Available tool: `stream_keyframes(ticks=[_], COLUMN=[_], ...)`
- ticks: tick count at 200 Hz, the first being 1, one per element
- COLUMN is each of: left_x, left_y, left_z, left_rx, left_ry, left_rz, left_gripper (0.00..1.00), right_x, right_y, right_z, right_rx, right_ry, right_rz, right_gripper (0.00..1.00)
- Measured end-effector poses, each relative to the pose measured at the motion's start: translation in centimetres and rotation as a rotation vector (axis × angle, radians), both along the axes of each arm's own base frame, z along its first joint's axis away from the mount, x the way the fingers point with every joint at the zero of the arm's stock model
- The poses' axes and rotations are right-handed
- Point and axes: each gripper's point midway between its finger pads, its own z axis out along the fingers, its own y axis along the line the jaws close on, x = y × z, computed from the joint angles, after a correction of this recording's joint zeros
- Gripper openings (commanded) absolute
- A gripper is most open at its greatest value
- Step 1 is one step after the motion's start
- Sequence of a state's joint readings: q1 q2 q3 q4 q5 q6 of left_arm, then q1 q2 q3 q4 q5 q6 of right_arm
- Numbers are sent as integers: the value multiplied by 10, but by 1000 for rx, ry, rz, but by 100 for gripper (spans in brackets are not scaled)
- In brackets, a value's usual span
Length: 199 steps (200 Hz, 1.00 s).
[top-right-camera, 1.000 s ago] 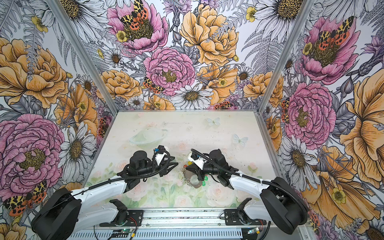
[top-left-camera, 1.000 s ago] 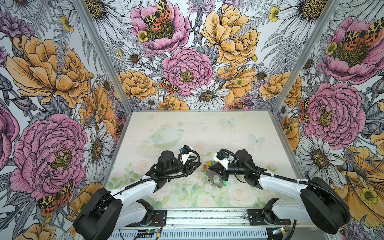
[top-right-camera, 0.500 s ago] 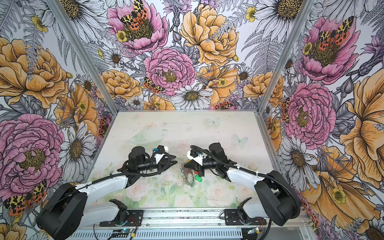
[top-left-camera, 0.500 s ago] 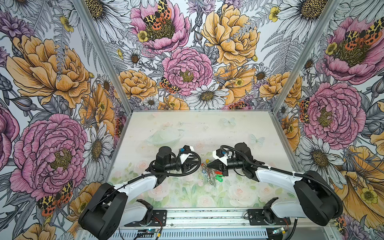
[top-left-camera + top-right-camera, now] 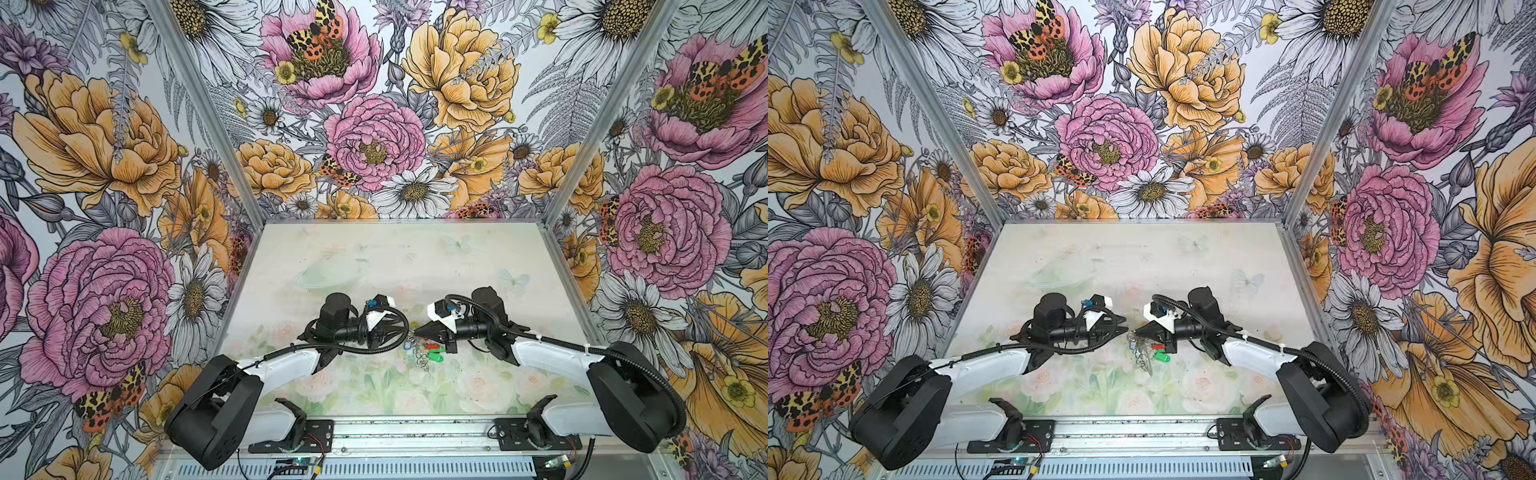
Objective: Put the keys on the keyring
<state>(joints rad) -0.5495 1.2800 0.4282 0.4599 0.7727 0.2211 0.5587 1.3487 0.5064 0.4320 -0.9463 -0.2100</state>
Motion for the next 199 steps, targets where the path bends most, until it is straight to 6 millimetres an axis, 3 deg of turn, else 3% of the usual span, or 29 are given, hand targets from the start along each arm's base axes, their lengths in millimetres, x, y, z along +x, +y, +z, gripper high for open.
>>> stream_keyframes(ticks=[116, 199], left_x=[-19, -23], left_y=[-11, -17], left_z=[0, 0], left_rx=[1, 11], left_ry=[0, -14], left_rz=[-79, -106], left_gripper=[26, 16], right_x=[-1, 0], right_y=[-1, 0], right_z=[0, 1], right_rx=[13, 39], right_ry=[8, 37], right_rz=[-13, -27], right_gripper=[0, 0])
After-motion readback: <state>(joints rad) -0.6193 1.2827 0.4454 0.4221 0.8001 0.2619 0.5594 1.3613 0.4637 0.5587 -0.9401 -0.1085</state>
